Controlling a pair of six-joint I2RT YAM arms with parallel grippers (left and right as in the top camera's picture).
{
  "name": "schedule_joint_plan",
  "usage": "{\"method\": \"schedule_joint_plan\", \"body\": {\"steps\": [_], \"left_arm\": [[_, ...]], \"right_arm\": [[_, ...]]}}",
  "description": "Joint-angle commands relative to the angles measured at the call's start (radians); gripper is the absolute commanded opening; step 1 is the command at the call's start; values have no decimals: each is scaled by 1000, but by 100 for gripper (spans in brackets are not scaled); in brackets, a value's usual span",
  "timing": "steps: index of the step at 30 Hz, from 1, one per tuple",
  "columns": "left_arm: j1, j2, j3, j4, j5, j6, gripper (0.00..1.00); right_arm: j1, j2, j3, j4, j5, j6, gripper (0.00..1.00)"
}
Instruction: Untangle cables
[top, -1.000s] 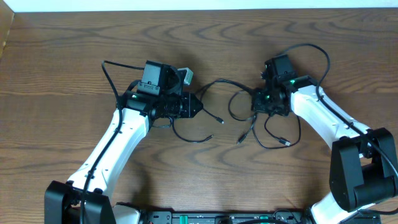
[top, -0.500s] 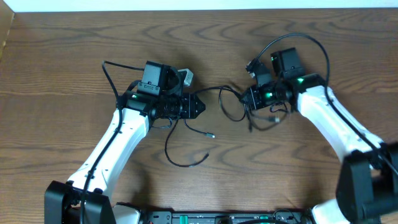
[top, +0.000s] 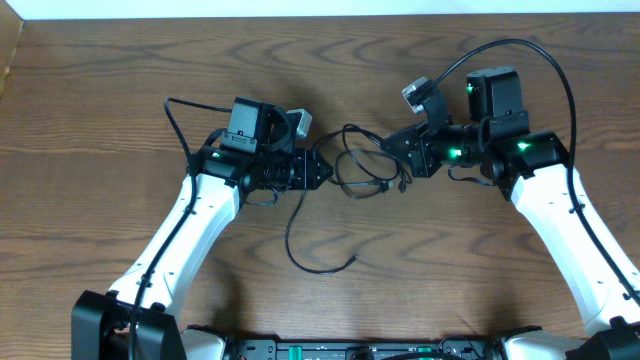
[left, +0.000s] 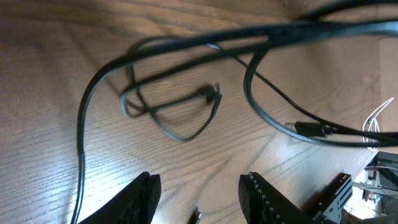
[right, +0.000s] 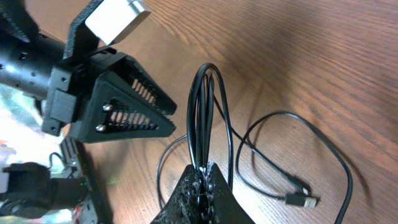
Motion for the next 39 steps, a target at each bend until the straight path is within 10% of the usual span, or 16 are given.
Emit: {"method": "schedule_joint_plan", "body": {"steps": [1,34,37,39], "left_arm": [[0,11,-9,8,20,9,46],[0,11,-9,178,-63,10,45],[0,11,-9,189,-63,10,12],[0,11,-10,197,-63,10,8]], "right_arm": [[-2,-14,24,2,-74,-19,1],[-15,-14,24,8,-257,-57,1],[-24,-14,24,9,-282,-52,1],[-31,-14,24,10,-310,-52,1]]}}
